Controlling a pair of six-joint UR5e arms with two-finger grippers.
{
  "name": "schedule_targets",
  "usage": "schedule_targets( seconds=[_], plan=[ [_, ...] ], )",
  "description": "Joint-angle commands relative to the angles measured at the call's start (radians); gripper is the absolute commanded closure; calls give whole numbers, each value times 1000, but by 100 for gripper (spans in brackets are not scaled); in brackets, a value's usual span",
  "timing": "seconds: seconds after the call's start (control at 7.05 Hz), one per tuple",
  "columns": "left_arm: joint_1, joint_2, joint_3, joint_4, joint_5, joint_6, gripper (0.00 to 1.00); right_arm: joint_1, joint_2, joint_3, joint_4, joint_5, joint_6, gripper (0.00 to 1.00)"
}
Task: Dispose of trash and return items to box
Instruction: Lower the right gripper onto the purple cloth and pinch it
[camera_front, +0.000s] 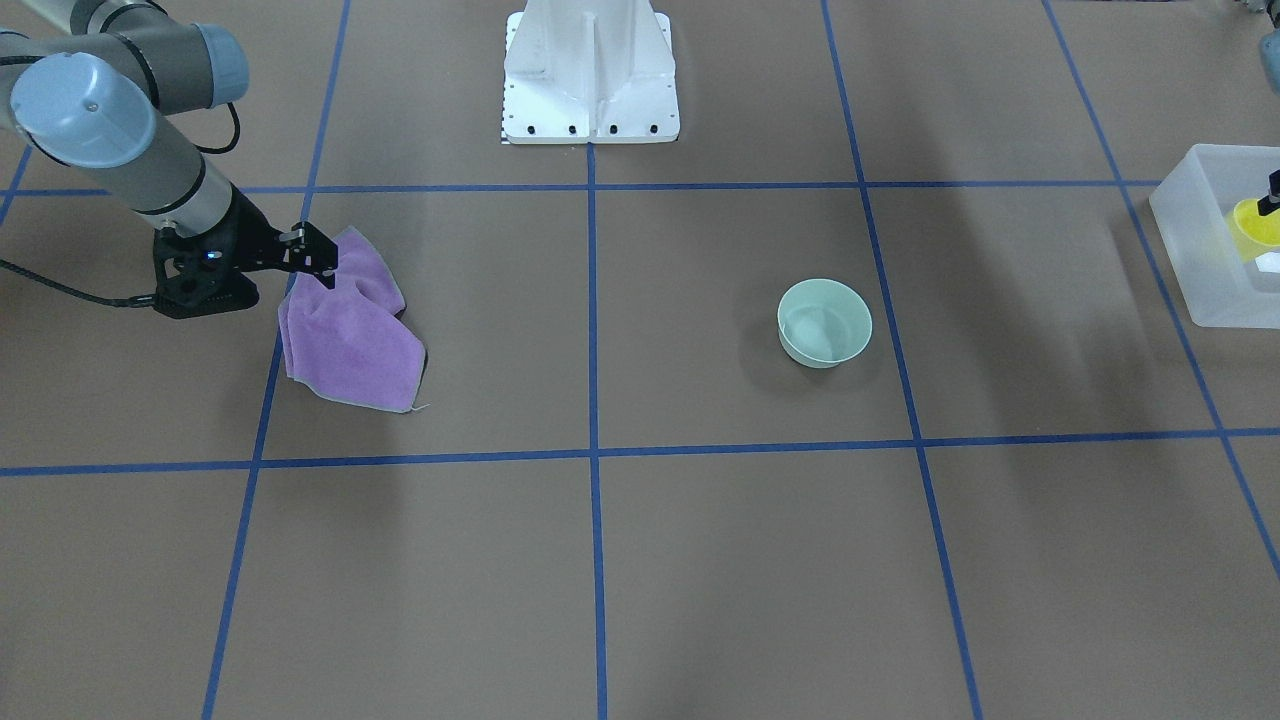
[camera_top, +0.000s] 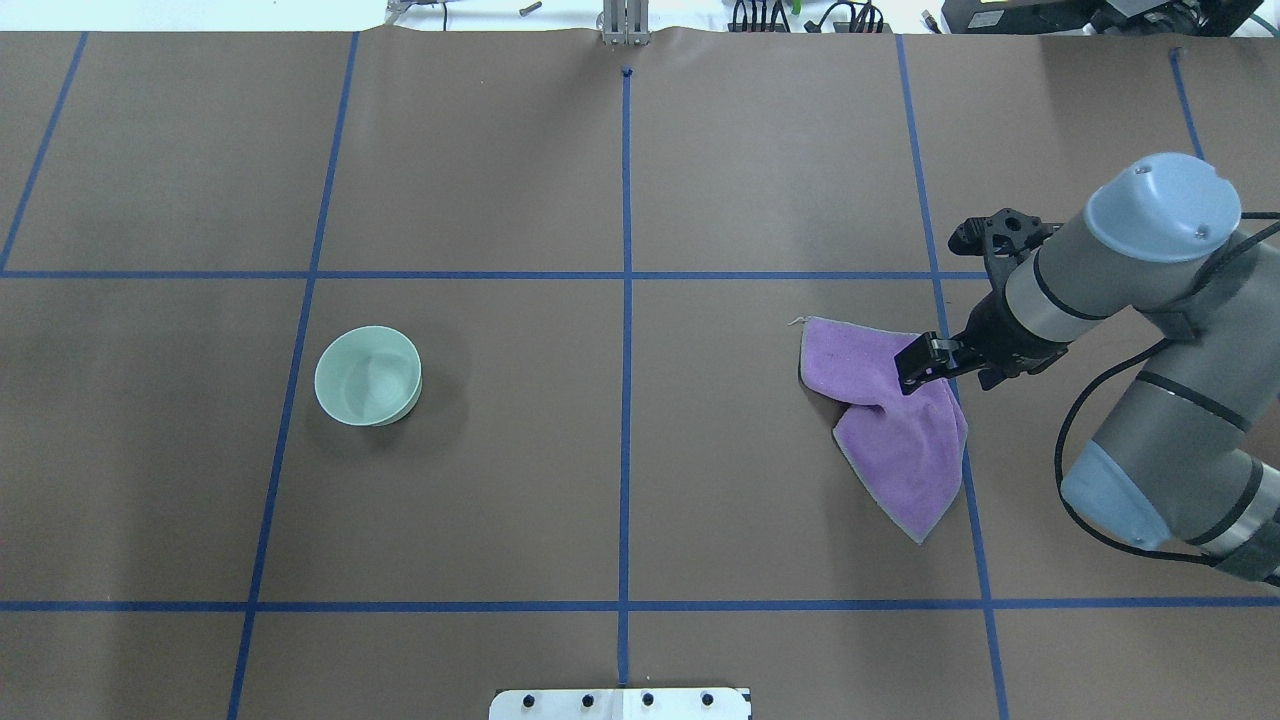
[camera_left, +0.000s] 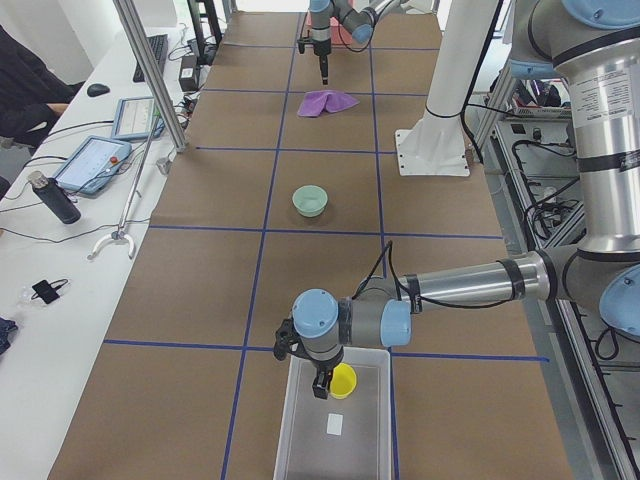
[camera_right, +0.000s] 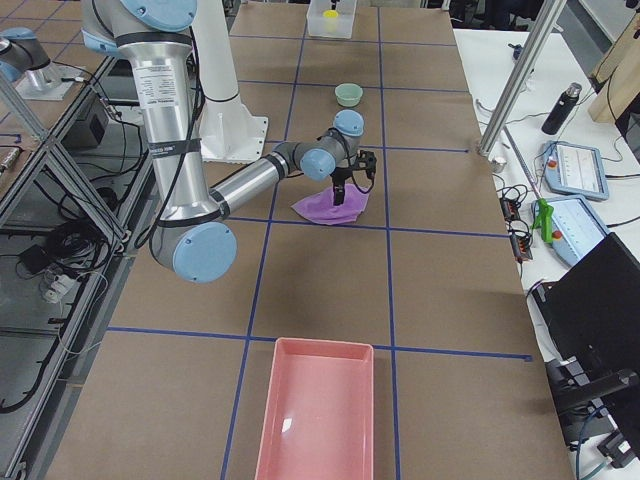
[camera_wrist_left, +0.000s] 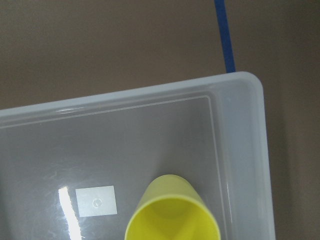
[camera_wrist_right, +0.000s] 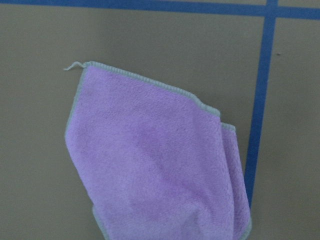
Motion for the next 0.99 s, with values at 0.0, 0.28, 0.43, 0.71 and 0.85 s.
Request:
schedule_targets(
  seconds=[0.0, 0.28, 0.43, 0.71, 0.85],
  plan=[
    [-4, -4, -5, 1, 0, 0, 2, -71, 10, -29, 0, -54, 15, 0],
    [-10, -2, -5, 1, 0, 0, 2, -93, 60, -55, -12, -65, 36, 42],
    [-21, -4, -8, 1, -3, 0, 2, -97, 65, -62, -11, -66, 36, 67],
    [-23, -33, -51, 9, -115, -17, 2, -93, 62, -53, -12, -74, 32, 100],
    [-23, -57, -107, 9, -146, -149, 2, -73, 62, -41, -12, -74, 32, 100]
  ],
)
